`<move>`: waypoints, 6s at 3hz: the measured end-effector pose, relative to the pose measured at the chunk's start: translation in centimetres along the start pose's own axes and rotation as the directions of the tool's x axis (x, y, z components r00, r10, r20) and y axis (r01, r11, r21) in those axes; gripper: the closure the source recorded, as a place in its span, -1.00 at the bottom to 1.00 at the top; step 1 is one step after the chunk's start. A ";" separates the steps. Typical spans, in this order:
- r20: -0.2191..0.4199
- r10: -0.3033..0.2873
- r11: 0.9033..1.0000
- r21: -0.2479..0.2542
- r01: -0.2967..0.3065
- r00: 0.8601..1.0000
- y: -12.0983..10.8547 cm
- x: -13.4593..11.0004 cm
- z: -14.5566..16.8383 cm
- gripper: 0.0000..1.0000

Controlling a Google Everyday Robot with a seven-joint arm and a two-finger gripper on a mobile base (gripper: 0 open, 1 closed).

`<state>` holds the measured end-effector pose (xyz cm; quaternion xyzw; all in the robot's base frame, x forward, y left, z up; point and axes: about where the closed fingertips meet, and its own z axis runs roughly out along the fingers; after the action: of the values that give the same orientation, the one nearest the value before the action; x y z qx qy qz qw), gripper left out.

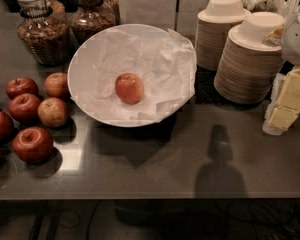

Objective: Pick apple from white bowl

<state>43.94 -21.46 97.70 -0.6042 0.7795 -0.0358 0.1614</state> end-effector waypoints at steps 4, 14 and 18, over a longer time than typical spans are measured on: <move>0.249 -0.186 0.982 0.058 0.177 0.951 -0.7 -12.1 -1.6 -1.00; 0.447 -0.233 0.950 -0.085 0.300 0.864 -3.6 -25.2 18.4 -1.00; 0.448 -0.232 0.950 -0.088 0.301 0.864 -3.6 -25.1 18.7 0.32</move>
Offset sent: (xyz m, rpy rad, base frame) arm 0.0422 0.0627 0.0154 0.1908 -0.1451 0.1184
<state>58.26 4.14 86.13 -0.7097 0.6333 0.1377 0.2760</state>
